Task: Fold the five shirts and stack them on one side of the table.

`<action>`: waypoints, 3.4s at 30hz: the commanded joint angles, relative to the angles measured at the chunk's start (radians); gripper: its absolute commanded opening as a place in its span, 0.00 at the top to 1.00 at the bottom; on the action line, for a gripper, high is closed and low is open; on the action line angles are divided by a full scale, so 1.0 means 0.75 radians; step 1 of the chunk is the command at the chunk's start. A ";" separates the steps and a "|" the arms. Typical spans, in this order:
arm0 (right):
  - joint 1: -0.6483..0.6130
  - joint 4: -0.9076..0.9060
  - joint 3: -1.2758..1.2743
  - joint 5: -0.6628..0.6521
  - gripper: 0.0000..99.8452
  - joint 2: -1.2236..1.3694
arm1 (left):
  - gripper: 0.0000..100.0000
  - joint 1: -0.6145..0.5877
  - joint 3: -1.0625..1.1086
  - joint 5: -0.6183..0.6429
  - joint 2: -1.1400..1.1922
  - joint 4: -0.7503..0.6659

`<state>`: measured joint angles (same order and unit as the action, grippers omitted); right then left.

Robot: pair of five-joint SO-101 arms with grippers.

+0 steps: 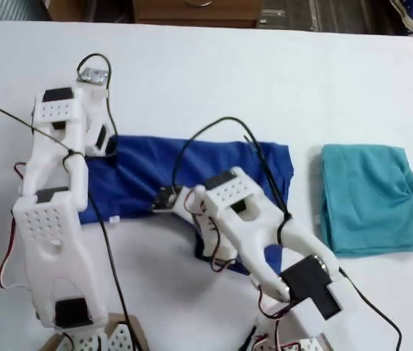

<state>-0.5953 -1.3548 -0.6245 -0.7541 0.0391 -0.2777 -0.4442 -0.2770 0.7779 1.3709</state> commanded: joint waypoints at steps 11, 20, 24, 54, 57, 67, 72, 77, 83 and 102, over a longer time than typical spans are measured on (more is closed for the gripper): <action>0.388 -0.195 0.554 -0.327 0.98 0.017 | 0.79 0.010 -0.024 0.000 0.010 -0.049; 0.414 -0.052 0.712 -0.368 0.98 0.019 | 0.79 0.012 -0.024 0.000 0.010 -0.049; 0.412 0.058 0.710 -0.370 0.98 0.064 | 0.79 0.010 -0.021 0.000 0.010 -0.047; 0.439 -0.021 1.189 -0.370 0.84 0.515 | 0.79 0.010 -0.021 0.000 0.010 -0.047; 0.463 -0.124 1.211 -0.370 0.84 0.502 | 0.79 0.010 -0.021 0.000 0.010 -0.047; 0.447 -0.400 1.217 -0.368 0.84 0.363 | 0.79 0.010 -0.021 0.000 0.010 -0.049; 0.388 -0.437 1.201 -0.362 0.84 0.289 | 0.79 0.010 -0.021 0.000 0.010 -0.049; 0.353 -0.437 1.031 -0.366 0.84 0.279 | 0.79 0.010 -0.021 0.000 0.010 -0.049; 0.379 -0.367 0.927 -0.368 0.84 0.281 | 0.79 0.010 -0.021 0.000 0.010 -0.049; 0.549 -0.111 0.935 -0.372 0.93 0.523 | 0.79 0.010 -0.021 0.000 0.010 -0.047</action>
<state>-0.1933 -1.4561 0.0660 -1.0273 0.4350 -0.2777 -0.4442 -0.2770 0.7779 1.3709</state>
